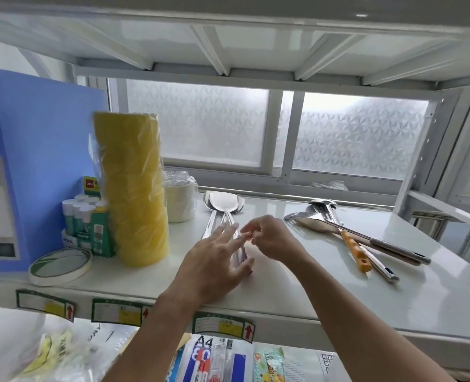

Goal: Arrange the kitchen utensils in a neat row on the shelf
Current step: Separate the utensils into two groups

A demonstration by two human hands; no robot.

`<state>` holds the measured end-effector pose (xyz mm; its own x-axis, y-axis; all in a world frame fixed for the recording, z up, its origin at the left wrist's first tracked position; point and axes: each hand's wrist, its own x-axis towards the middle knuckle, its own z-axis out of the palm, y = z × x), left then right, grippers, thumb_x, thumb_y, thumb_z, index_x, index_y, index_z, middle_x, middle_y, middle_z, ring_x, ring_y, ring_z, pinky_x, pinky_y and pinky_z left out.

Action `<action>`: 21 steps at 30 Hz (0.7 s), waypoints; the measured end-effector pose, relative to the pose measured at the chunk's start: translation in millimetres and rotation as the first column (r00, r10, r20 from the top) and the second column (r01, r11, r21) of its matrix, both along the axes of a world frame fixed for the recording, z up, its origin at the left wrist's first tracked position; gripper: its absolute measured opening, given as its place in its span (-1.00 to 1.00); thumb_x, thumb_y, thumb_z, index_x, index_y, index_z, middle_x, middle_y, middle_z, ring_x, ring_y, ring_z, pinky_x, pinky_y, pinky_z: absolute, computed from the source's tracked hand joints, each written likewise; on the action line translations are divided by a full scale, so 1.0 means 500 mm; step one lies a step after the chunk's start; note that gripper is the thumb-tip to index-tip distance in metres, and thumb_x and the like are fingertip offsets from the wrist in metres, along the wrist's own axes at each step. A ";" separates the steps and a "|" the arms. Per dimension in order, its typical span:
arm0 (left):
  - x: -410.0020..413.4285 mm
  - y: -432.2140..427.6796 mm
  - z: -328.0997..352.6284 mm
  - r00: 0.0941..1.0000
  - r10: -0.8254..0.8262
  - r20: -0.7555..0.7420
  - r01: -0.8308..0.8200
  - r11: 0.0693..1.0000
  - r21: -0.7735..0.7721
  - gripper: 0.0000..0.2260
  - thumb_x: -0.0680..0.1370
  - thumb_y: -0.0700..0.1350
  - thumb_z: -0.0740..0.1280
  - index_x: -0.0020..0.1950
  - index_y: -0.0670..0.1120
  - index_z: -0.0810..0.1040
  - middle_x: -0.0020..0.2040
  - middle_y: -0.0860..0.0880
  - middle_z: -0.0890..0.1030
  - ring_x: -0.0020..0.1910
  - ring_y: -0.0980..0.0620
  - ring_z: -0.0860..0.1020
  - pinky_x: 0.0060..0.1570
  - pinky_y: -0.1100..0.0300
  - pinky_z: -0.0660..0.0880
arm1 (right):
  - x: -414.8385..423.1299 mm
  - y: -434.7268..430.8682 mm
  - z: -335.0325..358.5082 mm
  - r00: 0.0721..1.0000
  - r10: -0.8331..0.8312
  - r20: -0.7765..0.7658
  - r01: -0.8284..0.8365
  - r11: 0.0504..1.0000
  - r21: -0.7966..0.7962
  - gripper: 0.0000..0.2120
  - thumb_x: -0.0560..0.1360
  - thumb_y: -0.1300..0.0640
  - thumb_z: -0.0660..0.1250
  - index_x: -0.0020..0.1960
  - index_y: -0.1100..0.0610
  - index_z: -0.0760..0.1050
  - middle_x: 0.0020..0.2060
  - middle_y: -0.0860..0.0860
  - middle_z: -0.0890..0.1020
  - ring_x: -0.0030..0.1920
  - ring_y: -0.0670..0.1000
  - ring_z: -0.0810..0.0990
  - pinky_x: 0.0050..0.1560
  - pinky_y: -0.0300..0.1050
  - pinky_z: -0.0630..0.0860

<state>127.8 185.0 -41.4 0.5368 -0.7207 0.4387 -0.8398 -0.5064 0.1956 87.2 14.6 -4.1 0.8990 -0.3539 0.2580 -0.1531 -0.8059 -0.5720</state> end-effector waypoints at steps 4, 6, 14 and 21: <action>-0.003 0.002 0.002 0.999 0.002 -0.051 0.000 0.999 0.043 -0.47 0.57 0.39 0.06 0.48 0.25 0.39 0.60 0.16 0.23 0.59 0.13 0.14 0.51 0.03 0.16 | -0.057 -0.084 0.030 0.995 -0.103 0.009 0.103 0.991 -0.080 -0.75 0.53 0.25 0.28 0.00 0.08 0.73 -0.12 0.01 0.73 -0.08 -0.01 0.65 -0.08 -0.21 0.45; -0.001 0.002 0.000 0.999 0.002 -0.053 0.000 0.999 0.045 -0.46 0.57 0.40 0.06 0.48 0.23 0.39 0.60 0.17 0.23 0.58 0.15 0.15 0.51 0.06 0.16 | -0.089 -0.143 0.040 0.980 -0.196 0.022 0.197 0.970 -0.140 -0.79 0.51 0.21 0.29 -0.10 0.07 0.71 -0.16 0.01 0.72 -0.07 0.06 0.67 -0.07 -0.14 0.51; 0.004 0.002 -0.005 0.998 0.009 -0.070 -0.005 0.999 0.053 -0.45 0.56 0.41 0.05 0.49 0.24 0.37 0.60 0.19 0.21 0.57 0.17 0.17 0.51 0.05 0.17 | -0.210 -0.324 0.051 0.771 -0.558 -0.307 0.427 0.810 -0.401 -0.55 0.43 0.16 0.24 0.29 -0.06 0.54 0.31 0.09 0.57 0.31 0.18 0.52 0.32 0.10 0.49; 0.003 0.002 -0.005 0.996 0.008 -0.087 -0.005 0.999 0.031 -0.47 0.57 0.39 0.09 0.48 0.24 0.40 0.59 0.19 0.23 0.57 0.18 0.19 0.50 0.04 0.20 | -0.249 -0.379 0.020 0.843 -0.505 -0.186 0.417 0.832 -0.366 -0.54 0.45 0.29 0.30 0.31 0.03 0.55 0.26 0.15 0.61 0.20 0.17 0.58 0.18 -0.03 0.53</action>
